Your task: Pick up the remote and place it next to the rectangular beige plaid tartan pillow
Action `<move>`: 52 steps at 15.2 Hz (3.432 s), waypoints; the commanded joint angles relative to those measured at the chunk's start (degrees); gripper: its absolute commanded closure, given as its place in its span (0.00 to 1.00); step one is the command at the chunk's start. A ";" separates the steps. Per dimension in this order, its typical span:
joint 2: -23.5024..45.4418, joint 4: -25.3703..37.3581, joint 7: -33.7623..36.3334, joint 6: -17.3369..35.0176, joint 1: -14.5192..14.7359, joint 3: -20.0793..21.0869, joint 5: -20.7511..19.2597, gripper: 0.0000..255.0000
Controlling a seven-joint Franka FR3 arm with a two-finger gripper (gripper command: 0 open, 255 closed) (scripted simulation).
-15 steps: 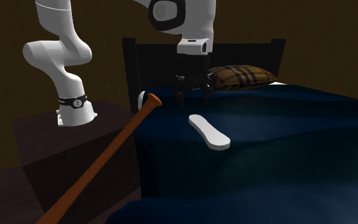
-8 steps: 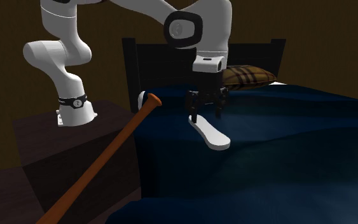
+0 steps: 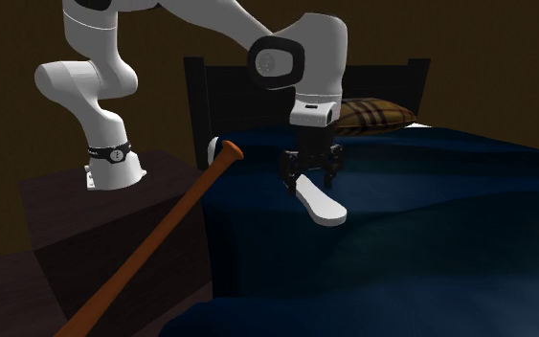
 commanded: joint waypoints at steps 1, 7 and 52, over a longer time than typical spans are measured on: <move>0.02 -0.05 0.02 0.09 0.01 -0.01 -0.02 0.00; 0.02 -0.04 0.02 0.08 0.01 -0.01 -0.01 1.00; -9.13 15.64 -2.62 -24.39 -0.22 1.97 3.39 1.00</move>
